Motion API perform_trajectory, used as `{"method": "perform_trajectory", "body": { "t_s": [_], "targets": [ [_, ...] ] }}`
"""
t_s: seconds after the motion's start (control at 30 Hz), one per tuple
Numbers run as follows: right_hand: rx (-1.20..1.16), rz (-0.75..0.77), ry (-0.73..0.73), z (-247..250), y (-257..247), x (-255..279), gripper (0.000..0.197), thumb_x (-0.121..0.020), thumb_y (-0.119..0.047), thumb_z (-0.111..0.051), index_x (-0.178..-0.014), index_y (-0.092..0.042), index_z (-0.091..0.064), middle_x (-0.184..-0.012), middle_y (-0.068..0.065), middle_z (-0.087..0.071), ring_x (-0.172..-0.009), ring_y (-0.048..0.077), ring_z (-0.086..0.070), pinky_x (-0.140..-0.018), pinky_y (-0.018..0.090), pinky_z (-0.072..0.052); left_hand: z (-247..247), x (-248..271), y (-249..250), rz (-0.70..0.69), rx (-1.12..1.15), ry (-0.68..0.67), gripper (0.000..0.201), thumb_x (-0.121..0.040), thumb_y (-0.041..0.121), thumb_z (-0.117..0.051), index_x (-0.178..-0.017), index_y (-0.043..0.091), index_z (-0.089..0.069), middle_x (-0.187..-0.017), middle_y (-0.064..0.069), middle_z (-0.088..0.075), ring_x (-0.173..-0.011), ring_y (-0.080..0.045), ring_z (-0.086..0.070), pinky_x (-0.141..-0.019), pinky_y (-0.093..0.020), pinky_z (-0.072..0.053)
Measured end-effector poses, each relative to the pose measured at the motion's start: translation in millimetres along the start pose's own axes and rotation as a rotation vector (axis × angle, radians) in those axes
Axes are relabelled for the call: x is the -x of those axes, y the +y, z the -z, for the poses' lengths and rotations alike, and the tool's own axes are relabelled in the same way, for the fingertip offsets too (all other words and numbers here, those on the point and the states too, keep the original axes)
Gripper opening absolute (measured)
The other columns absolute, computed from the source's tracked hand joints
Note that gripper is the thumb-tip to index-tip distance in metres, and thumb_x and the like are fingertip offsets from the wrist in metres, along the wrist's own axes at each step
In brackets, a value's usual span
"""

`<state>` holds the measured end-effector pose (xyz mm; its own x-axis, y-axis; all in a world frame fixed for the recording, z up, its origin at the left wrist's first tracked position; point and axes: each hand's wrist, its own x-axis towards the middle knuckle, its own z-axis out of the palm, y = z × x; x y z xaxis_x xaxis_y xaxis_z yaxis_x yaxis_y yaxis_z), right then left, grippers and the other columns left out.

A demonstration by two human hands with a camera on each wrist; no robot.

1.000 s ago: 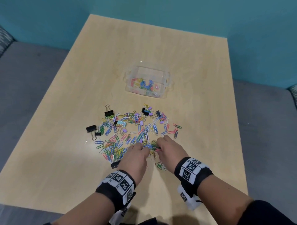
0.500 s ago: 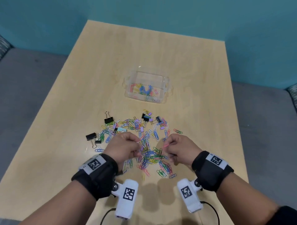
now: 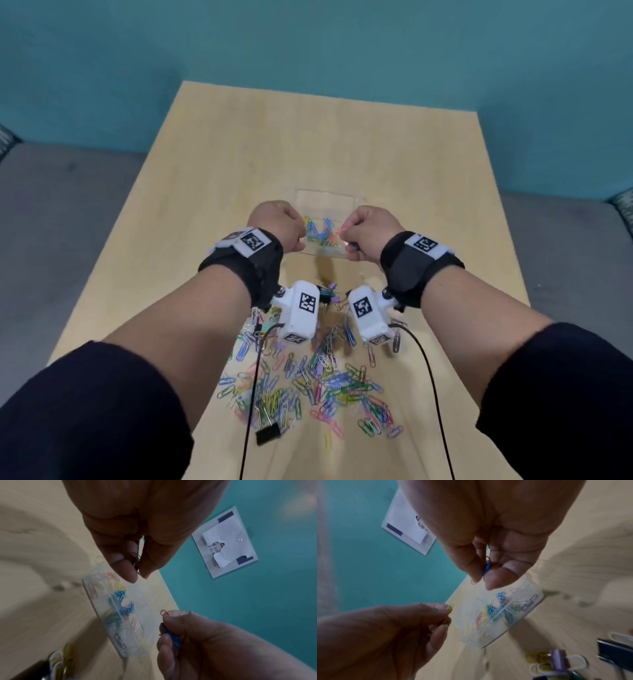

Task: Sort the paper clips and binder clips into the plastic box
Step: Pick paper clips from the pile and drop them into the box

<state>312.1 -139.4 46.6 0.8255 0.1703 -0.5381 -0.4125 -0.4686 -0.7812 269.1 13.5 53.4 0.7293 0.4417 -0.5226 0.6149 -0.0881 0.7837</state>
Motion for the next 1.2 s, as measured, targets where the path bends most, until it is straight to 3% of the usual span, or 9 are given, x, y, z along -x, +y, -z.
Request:
{"method": "perform_trajectory", "body": {
  "t_s": [0.1, 0.23, 0.4, 0.57, 0.67, 0.77, 0.9, 1.07, 1.2],
  "targets": [
    [0.049, -0.004, 0.057, -8.8, -8.1, -13.4, 0.016, -0.084, 0.004, -0.059, -0.076, -0.009, -0.056, -0.064, 0.009, -0.057, -0.054, 0.022, -0.053, -0.069, 0.049, -0.060, -7.3, -13.6, 4.8, -0.027, -0.009, -0.002, 0.019, -0.080, -0.004, -0.065, -0.068, 0.010, -0.062, -0.064, -0.008, -0.060, -0.042, -0.015, -0.060, -0.070, -0.044, -0.060],
    [0.012, -0.004, -0.006, -6.5, -14.8, -10.0, 0.018, -0.088, -0.001, -0.057, -0.105, -0.007, -0.059, -0.080, 0.010, -0.058, -0.069, 0.026, -0.058, -0.078, 0.046, -0.058, 3.3, -19.5, -4.9, -0.048, 0.058, -0.050, 0.019, -0.078, -0.002, -0.066, -0.076, 0.017, -0.064, -0.077, -0.012, -0.063, -0.066, -0.024, -0.063, -0.075, -0.043, -0.059],
    [0.319, 0.203, -0.002, 20.5, 24.2, 16.9, 0.025, -0.089, -0.013, -0.050, -0.111, -0.018, -0.062, -0.093, -0.003, -0.063, -0.084, 0.025, -0.066, -0.080, 0.045, -0.057, 46.3, 6.6, -46.3, -0.036, 0.167, -0.004, 0.014, -0.085, -0.001, -0.057, -0.088, 0.012, -0.063, -0.081, -0.009, -0.059, -0.072, -0.025, -0.063, -0.081, -0.052, -0.056],
    [0.972, 0.371, -0.223, 23.2, 94.6, 71.0, 0.032, -0.091, -0.013, -0.043, -0.119, -0.019, -0.057, -0.112, 0.003, -0.057, -0.100, 0.026, -0.057, -0.085, 0.036, -0.047, 63.3, 65.0, -106.4, -0.107, -0.191, -0.104, 0.012, -0.084, 0.014, -0.061, -0.091, 0.022, -0.067, -0.081, 0.002, -0.067, -0.071, -0.023, -0.066, -0.077, -0.043, -0.056],
    [1.149, 0.535, -0.321, 15.7, 123.4, 94.0, 0.038, -0.091, -0.018, -0.047, -0.129, -0.015, -0.047, -0.129, 0.007, -0.048, -0.116, 0.030, -0.047, -0.093, 0.039, -0.044, 53.8, 102.3, -135.3, -0.208, -0.545, -0.113, 0.017, -0.088, 0.021, -0.056, -0.102, 0.023, -0.066, -0.097, 0.007, -0.066, -0.087, -0.014, -0.061, -0.077, -0.026, -0.046],
    [1.239, 0.724, -0.343, 1.4, 135.9, 100.6, 0.049, -0.092, -0.026, -0.050, -0.136, -0.006, -0.041, -0.137, 0.017, -0.046, -0.126, 0.036, -0.043, -0.101, 0.043, -0.044, 41.1, 132.1, -159.8, -0.310, -0.676, -0.090, 0.021, -0.090, 0.019, -0.051, -0.105, 0.020, -0.065, -0.102, 0.002, -0.060, -0.092, -0.016, -0.057, -0.078, -0.027, -0.043],
    [1.338, 0.641, -0.488, -11.6, 152.5, 102.8, 0.076, -0.090, -0.051, -0.016, -0.148, -0.003, -0.018, -0.156, 0.019, -0.017, -0.145, 0.036, -0.013, -0.113, 0.049, -0.026, 23.1, 162.9, -177.7, -0.419, -0.751, -0.125, 0.017, -0.088, 0.015, -0.051, -0.099, 0.016, -0.064, -0.093, -0.001, -0.056, -0.089, -0.024, -0.055, -0.078, -0.035, -0.046],
    [1.302, 0.609, -0.415, -2.0, 182.9, 136.1, 0.071, -0.090, -0.047, -0.035, -0.143, -0.002, -0.028, -0.151, 0.019, -0.031, -0.141, 0.037, -0.025, -0.108, 0.048, -0.035, -6.1, 203.6, -194.8, -0.476, -0.889, -0.260, 0.019, -0.088, 0.022, -0.046, -0.102, 0.019, -0.059, -0.101, 0.001, -0.052, -0.097, -0.022, -0.052, -0.082, -0.037, -0.045],
    [1.090, 0.672, -0.281, 12.8, 196.3, 162.4, 0.065, -0.087, -0.035, -0.055, -0.142, -0.009, -0.032, -0.141, 0.010, -0.041, -0.134, 0.032, -0.036, -0.110, 0.037, -0.035, -15.1, 209.5, -203.4, -0.518, -0.925, -0.194, 0.025, -0.076, 0.021, -0.063, -0.100, 0.018, -0.059, -0.103, -0.001, -0.052, -0.095, -0.026, -0.052, -0.077, -0.037, -0.049]
  ]
}}
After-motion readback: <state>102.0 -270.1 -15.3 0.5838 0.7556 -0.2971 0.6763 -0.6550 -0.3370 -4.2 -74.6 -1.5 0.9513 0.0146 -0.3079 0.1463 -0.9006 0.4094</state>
